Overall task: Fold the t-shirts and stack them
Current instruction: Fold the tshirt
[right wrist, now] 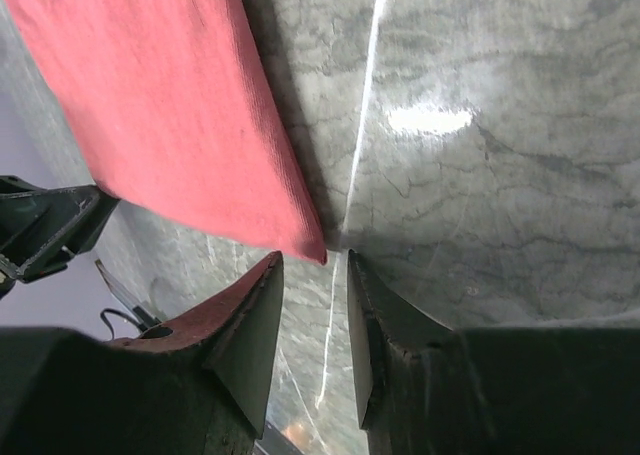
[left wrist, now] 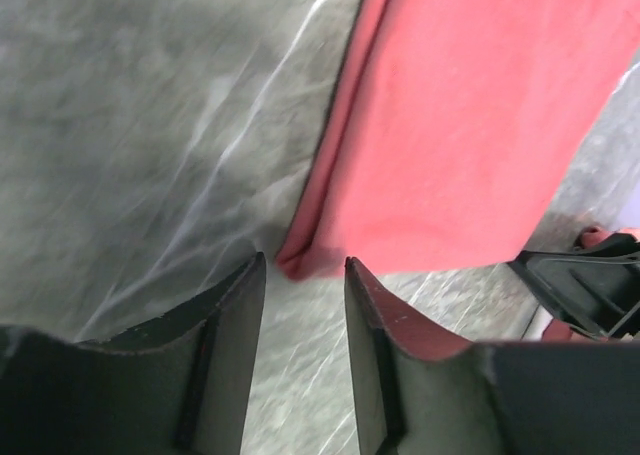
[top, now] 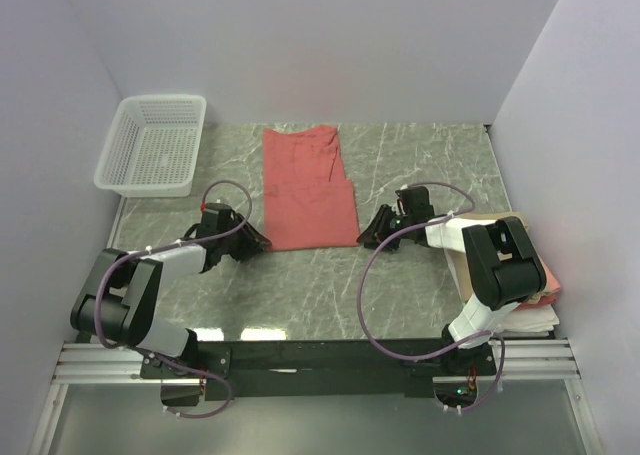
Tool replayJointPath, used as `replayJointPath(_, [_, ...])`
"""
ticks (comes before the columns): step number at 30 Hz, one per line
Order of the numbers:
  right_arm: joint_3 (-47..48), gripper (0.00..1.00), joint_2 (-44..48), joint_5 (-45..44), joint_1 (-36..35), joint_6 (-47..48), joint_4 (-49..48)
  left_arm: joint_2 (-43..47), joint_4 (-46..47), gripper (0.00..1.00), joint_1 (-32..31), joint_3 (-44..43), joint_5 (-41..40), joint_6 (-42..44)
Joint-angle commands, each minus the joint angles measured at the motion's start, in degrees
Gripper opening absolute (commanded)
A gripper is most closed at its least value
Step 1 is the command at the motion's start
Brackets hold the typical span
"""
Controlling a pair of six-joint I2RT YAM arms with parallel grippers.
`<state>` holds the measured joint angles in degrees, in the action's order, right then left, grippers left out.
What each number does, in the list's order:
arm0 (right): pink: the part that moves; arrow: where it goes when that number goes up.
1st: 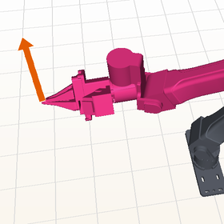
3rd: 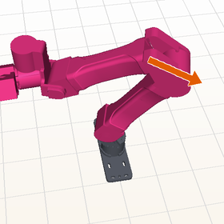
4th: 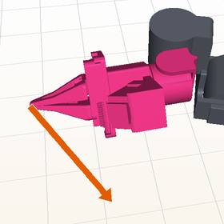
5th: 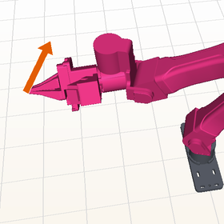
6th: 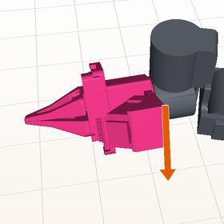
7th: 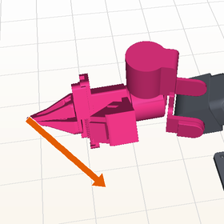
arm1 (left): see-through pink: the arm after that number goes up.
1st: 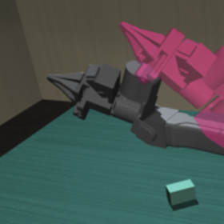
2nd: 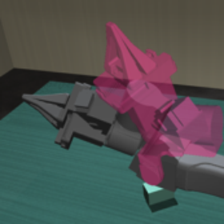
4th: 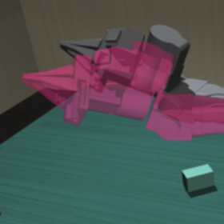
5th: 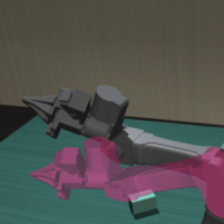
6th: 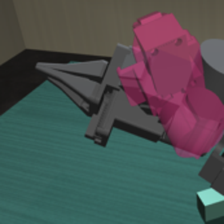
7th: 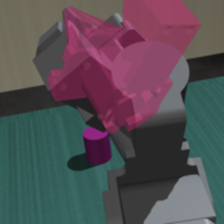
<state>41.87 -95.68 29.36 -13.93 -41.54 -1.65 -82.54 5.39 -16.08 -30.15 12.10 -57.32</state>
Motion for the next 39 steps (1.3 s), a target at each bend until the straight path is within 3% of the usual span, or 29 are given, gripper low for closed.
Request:
replayJointPath(1, [-0.7, 0.40, 0.4, -2.3, -0.7, -0.9, -2.9, -2.6, 4.5, 0.43, 0.0, 1.4, -0.2, -0.9])
replayJointPath(12, [-0.7, 0.38, -2.0, -2.8, -2.5, -2.8, -5.6, -5.9, 4.3, 0.26, -0.5, 1.1, -1.3, -1.3])
replayJointPath(14, [-0.5, 0.36, -2.3, -2.4, -2.9, -3.3, -6.0, -6.6, 4.3, 0.18, -1.1, 0.6, -0.9, -1.3])
replayJointPath(18, [-0.6, 0.22, -2.2, -2.3, -3.6, -3.6, -6.6, -6.2, 2.4, 0.04, -2.6, -0.1, -1.5, -1.7])
replayJointPath(20, [-1.5, 0.06, -1.6, -2.5, -3.6, -3.8, -6.8, -4.8, 1.1, 0.01, -3.4, 0.4, -2.3, -1.8])
replayJointPath(21, [-1.9, 0.04, -1.0, -2.5, -3.6, -3.8, -6.9, -4.2, 0.9, 0.01, -3.6, 0.7, -2.5, -2.1])
replayJointPath(23, [-3.3, 0.00, 0.5, -2.4, -3.6, -3.8, -7.0, -2.0, -0.4, 0.01, -3.8, 2.0, -3.0, -2.4])
replayJointPath(31, [-11.8, 0.00, 10.8, -2.7, -3.7, -3.0, -6.0, 12.2, -5.2, 0.01, -5.7, 8.5, -4.6, -3.7])
replayJointPath(39, [-23.3, 0.00, 30.3, -5.5, -7.9, -5.7, -2.8, 33.5, -16.7, 0.01, -10.0, 14.2, -6.1, -6.7])
